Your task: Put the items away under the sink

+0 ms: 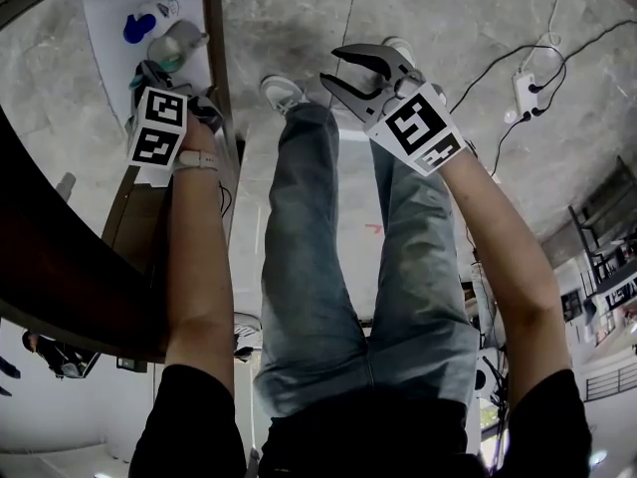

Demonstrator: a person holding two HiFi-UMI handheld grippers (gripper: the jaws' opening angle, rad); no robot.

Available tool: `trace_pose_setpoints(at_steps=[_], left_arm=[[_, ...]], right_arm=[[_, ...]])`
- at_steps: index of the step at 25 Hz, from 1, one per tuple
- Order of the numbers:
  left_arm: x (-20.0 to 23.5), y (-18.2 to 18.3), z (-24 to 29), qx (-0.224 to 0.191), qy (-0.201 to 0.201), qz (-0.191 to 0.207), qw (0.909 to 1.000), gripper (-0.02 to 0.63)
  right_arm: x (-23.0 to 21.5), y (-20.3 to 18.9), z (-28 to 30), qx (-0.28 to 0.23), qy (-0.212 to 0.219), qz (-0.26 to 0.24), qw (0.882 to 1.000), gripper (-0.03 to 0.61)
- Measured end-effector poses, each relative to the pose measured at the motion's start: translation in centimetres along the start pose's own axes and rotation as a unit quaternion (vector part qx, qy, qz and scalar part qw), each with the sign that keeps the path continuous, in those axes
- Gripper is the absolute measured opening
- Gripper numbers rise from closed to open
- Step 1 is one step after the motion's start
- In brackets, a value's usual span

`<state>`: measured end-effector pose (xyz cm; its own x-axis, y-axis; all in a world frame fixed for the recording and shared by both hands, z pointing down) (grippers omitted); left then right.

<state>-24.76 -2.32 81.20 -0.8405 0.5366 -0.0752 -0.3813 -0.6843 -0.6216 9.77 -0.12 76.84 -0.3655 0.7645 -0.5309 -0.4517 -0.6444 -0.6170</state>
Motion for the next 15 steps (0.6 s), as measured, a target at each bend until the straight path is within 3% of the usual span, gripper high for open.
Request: trace_pose_setpoints(at_steps=[10, 15], left_arm=[[-0.5, -0.5, 0.9, 0.013, -0.005, 0.023, 0.9997, 0.043], [-0.3, -0.6, 1.2, 0.022, -0.001, 0.023, 0.9995, 0.135]], right_arm=[[1.1, 0.8, 0.6, 0.008, 0.019, -0.011, 1.000, 0.153], [1.4, 1.2, 0.7, 0.008, 0.024, -0.016, 1.000, 0.153]])
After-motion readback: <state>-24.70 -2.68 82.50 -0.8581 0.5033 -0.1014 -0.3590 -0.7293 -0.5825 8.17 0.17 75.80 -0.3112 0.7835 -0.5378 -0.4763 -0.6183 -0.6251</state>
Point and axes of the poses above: the fingertips, and each gripper's own axes: z forward along the fingers, x to its left, y out of its top, the point moved 9 cm from there along -z, backward along the fingers, and after that the axes turned 10 degrees about y, right-handed, at the moved point
